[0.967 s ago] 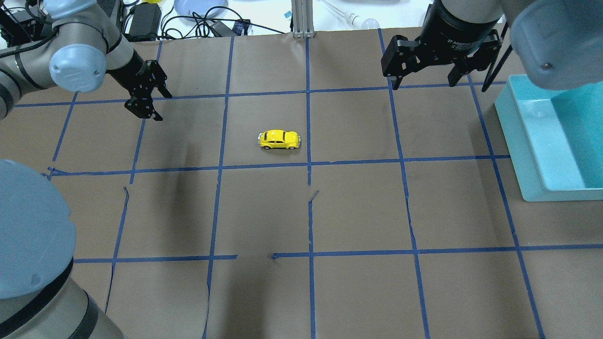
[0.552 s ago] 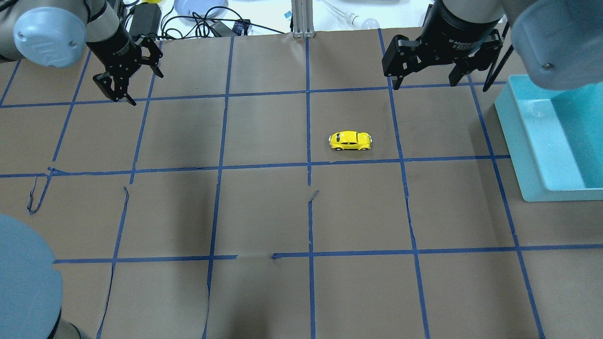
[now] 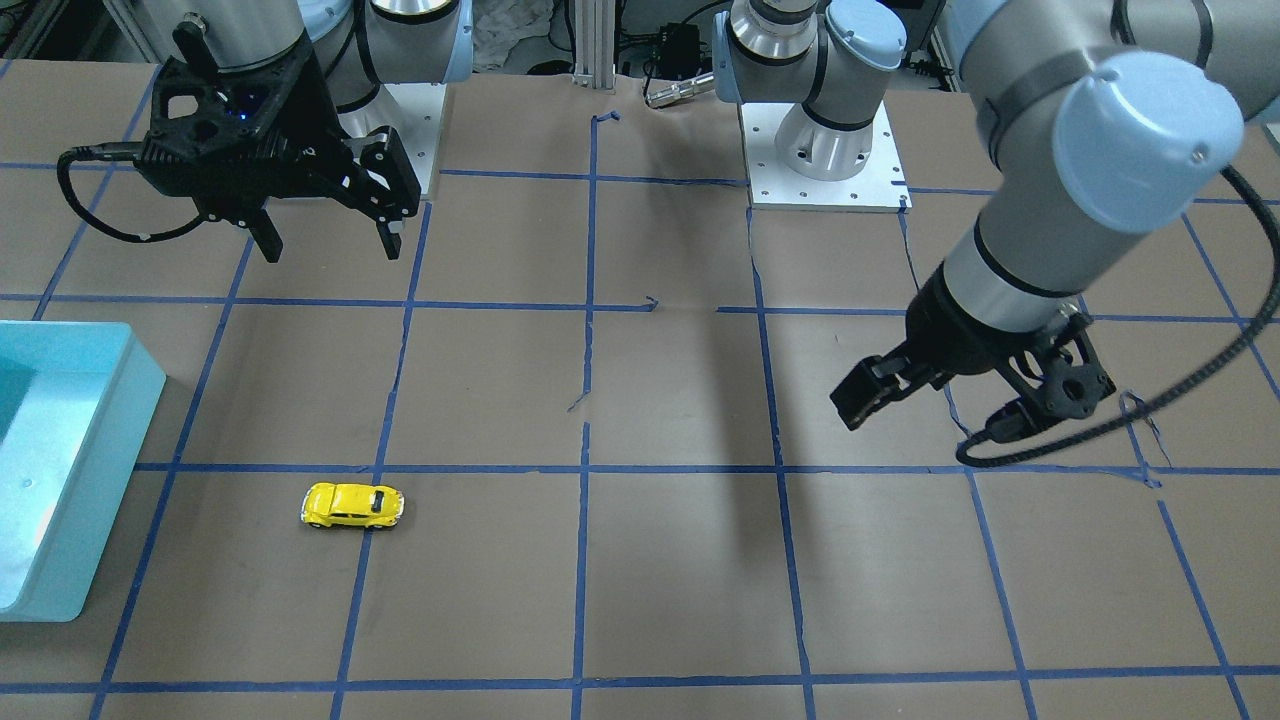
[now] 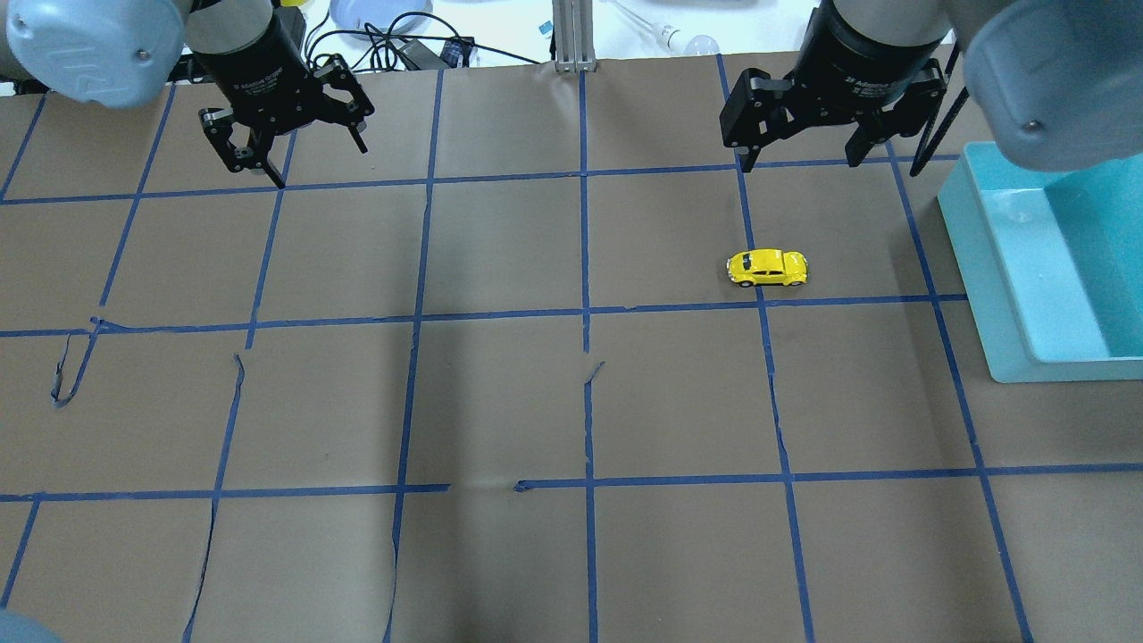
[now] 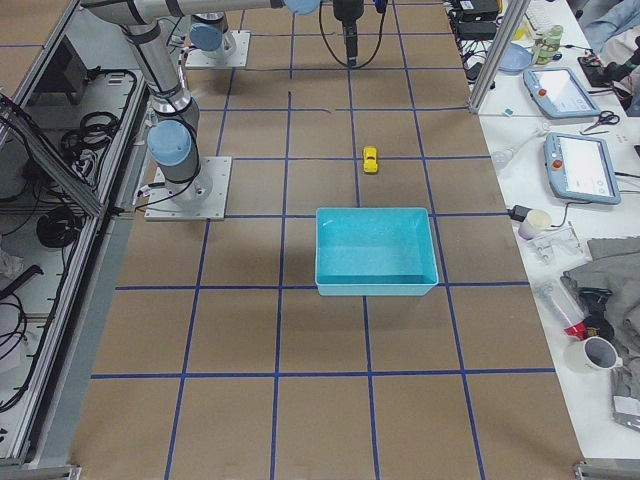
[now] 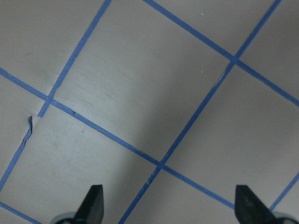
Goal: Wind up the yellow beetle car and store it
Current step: 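Lower the right gripper onto the yellow car and close on it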
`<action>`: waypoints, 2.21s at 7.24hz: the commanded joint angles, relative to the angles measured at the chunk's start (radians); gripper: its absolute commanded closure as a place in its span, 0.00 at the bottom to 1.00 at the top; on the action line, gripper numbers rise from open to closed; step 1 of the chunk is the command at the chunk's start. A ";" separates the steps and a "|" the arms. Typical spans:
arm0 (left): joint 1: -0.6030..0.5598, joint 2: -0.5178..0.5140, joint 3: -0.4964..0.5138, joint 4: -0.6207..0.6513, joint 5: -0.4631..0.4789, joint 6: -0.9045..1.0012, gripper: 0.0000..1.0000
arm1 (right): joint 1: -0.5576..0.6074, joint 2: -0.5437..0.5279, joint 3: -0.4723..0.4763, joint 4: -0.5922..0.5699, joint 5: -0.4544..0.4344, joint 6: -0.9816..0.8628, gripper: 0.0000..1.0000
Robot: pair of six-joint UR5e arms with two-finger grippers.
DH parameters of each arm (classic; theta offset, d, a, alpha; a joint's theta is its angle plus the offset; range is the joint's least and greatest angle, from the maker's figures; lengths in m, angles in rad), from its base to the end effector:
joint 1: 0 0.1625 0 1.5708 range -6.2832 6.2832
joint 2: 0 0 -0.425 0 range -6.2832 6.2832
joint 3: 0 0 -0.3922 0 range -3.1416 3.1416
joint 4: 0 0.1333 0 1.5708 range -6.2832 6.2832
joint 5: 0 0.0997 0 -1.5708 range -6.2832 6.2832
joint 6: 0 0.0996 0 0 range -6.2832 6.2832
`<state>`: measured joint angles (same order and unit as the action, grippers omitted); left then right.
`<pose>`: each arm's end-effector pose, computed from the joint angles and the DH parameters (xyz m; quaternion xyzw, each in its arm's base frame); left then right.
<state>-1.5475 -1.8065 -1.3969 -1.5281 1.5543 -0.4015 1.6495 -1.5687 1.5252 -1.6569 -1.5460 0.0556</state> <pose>-0.1212 -0.5915 0.4500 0.2109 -0.9774 -0.0109 0.0063 0.1750 -0.4922 0.5187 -0.0123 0.9977 -0.0638 0.0167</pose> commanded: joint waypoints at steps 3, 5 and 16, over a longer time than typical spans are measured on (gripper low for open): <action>0.001 0.076 -0.054 -0.004 0.027 0.260 0.00 | -0.007 0.105 0.020 0.015 0.000 0.000 0.00; 0.044 0.110 -0.060 -0.003 0.063 0.381 0.00 | 0.001 0.127 0.038 0.019 0.001 -0.003 0.00; 0.038 0.171 -0.162 0.077 0.052 0.368 0.00 | -0.010 0.200 0.266 -0.371 -0.009 -0.815 0.00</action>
<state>-1.5096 -1.6354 -1.5572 -1.4517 1.6124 -0.0336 1.6419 -1.3895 1.7605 -1.9850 -1.5561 -0.5541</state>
